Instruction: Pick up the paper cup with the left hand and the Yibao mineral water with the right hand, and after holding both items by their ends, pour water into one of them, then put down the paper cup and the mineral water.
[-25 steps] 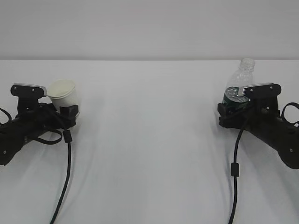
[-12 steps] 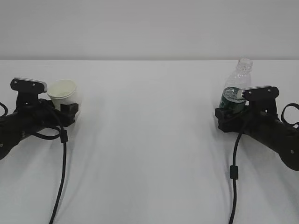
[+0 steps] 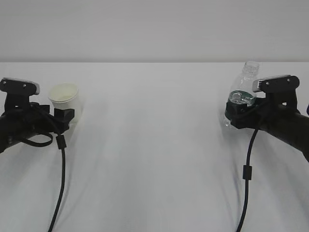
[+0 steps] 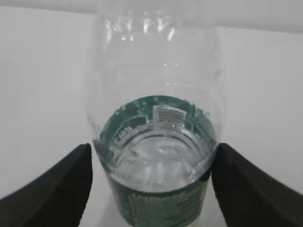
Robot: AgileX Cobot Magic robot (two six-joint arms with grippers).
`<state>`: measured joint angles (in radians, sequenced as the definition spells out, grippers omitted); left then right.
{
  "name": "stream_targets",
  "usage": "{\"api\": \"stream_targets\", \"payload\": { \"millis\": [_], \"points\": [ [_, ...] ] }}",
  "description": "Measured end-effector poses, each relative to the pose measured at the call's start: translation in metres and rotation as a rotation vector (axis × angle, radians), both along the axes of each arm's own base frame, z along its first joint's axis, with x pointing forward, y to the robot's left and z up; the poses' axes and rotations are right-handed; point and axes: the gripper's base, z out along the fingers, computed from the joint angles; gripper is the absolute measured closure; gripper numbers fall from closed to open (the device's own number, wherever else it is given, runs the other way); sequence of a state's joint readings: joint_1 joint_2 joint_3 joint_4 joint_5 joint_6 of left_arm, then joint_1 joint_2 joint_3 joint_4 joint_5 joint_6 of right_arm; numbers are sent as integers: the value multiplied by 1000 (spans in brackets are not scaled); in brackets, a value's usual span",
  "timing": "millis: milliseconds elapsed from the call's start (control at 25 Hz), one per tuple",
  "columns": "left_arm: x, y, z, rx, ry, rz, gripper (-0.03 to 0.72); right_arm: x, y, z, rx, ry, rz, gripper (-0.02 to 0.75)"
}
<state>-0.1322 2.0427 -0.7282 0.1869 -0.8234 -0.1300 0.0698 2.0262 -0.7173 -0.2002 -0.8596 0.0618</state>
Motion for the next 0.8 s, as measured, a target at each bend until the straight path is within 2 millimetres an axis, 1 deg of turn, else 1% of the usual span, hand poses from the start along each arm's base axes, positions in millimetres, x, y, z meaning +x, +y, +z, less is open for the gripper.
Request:
{"api": "stream_targets", "payload": {
  "millis": [80,200,360,440,560,720,800],
  "points": [
    [-8,1,0,0,9,-1,137,-6,0,4,-2,3,2,143],
    [-19,2,6,-4,1,-2,137,-17,-1,9,-3,11,1,143],
    [-33,4,23,-8,-28,-2,137,-36,-2,21,-4,5,4,143],
    [-38,5,35,-10,-52,-1,137,-46,-3,27,-5,1,7,143],
    [-47,7,54,-2,-68,2,137,-61,-4,42,-7,-22,6,144],
    [-56,9,88,13,-110,6,138,-76,-6,66,-47,-48,14,144],
    [-62,10,105,18,-143,6,139,-83,-6,86,-60,-92,17,144]
  ]
}}
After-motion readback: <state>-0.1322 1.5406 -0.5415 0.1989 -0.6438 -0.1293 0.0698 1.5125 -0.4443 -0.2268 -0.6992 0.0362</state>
